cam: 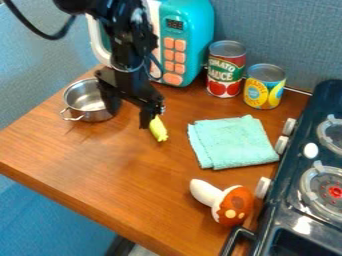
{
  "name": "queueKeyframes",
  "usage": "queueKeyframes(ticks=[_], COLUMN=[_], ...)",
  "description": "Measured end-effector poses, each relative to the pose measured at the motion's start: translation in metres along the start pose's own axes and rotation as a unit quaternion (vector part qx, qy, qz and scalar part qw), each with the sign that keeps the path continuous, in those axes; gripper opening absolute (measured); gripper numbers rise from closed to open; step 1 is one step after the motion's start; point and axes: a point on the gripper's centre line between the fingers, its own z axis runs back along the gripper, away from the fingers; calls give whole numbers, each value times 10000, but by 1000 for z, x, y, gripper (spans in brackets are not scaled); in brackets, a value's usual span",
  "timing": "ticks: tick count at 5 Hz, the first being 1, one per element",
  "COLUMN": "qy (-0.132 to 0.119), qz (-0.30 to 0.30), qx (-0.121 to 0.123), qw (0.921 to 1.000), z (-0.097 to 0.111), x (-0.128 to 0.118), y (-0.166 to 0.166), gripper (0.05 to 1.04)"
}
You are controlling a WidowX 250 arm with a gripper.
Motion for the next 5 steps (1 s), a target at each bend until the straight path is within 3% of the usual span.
queueKeyframes(ticks=[2, 3, 5], qy=[23, 106, 371], qz=[-920, -1167, -1382], qx=[-544, -877, -1201], qw=[9943, 9892, 9824], z=[55, 65, 55], x=[-42, -59, -64], y=[-61, -78, -89], gripper=[1000, 1000, 1000])
